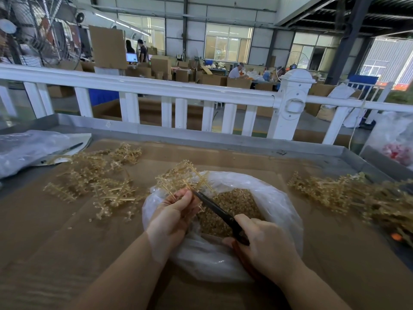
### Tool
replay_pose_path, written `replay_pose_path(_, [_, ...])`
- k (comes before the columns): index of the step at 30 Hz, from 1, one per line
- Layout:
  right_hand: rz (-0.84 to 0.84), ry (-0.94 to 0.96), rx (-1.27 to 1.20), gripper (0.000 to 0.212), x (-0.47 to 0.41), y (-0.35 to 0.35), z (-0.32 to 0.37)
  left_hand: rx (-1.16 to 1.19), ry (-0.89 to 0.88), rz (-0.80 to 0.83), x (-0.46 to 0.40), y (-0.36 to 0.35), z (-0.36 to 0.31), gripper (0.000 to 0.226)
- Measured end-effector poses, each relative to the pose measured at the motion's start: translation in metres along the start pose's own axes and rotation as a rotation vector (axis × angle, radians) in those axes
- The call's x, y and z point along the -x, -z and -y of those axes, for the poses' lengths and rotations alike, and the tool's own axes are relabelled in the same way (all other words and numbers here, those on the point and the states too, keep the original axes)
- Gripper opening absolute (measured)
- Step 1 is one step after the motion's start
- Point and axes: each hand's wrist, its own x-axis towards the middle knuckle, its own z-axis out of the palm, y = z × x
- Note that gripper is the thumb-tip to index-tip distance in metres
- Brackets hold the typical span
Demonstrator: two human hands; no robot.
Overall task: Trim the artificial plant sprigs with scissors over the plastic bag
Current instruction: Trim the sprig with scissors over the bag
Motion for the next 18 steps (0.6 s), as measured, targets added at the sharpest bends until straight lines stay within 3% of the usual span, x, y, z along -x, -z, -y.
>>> replay_pose_path(3, [0.019,0.029,-0.015,0.056,0.0003,-0.0036,-0.0043,-0.001,0.011,0.003,-0.0001,0.0003,0.0000,0.019])
replay_pose_path(18, [0.046,0.044,0.029,0.052,-0.0016,-0.0065,-0.0053,-0.101,-0.003,0.020,0.0013,-0.0001,0.0010,0.015])
